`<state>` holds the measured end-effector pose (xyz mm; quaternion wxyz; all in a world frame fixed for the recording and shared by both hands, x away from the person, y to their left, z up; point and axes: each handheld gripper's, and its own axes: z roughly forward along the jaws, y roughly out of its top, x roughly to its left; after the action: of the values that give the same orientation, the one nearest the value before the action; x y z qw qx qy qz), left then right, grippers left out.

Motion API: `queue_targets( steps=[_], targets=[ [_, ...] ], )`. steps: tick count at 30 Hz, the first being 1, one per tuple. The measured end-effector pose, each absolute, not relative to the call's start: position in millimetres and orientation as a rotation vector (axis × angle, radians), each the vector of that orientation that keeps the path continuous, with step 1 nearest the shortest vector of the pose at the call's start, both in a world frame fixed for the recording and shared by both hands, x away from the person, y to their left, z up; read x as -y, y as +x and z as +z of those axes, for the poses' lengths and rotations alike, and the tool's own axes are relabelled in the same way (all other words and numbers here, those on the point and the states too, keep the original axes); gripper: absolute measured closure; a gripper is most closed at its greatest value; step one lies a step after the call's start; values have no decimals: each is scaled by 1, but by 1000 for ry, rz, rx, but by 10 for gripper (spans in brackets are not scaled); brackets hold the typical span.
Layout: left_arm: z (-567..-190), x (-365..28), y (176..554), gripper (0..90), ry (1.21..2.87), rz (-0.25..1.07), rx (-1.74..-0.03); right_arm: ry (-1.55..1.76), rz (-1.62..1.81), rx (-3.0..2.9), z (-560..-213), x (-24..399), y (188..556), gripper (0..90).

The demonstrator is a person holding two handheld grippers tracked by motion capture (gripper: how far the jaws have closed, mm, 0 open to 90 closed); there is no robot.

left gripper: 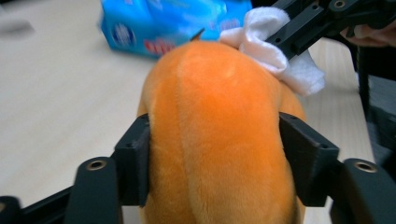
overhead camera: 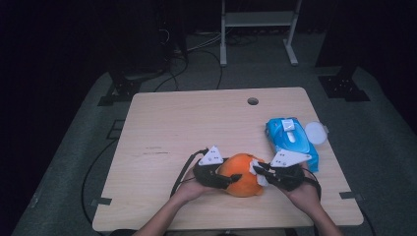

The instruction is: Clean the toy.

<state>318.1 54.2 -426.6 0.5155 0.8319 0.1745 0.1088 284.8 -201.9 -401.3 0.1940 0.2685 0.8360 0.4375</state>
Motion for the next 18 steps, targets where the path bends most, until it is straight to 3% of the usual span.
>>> queue_targets(
  steps=[1,5,6,7,10,13,18],
  targets=[
    [-423,-50,312,369,1981,380,-380,750,1276,-2309,-395,200,283,807],
    [-427,-43,308,341,2003,413,-352,705,1296,-2288,-389,192,281,806],
    [-430,-41,308,312,2029,391,-349,702,1289,-2302,-391,190,281,806],
    [-433,-42,311,213,2023,339,-373,700,1263,-2333,-398,190,283,806],
    [-432,-46,316,103,2017,278,-405,712,1255,-2362,-404,192,285,805],
    [-435,-54,327,90,1983,132,-531,727,1254,-2360,-404,194,286,805],
    [-436,-51,322,197,2009,184,-478,728,1243,-2360,-404,194,286,805]
  ],
)
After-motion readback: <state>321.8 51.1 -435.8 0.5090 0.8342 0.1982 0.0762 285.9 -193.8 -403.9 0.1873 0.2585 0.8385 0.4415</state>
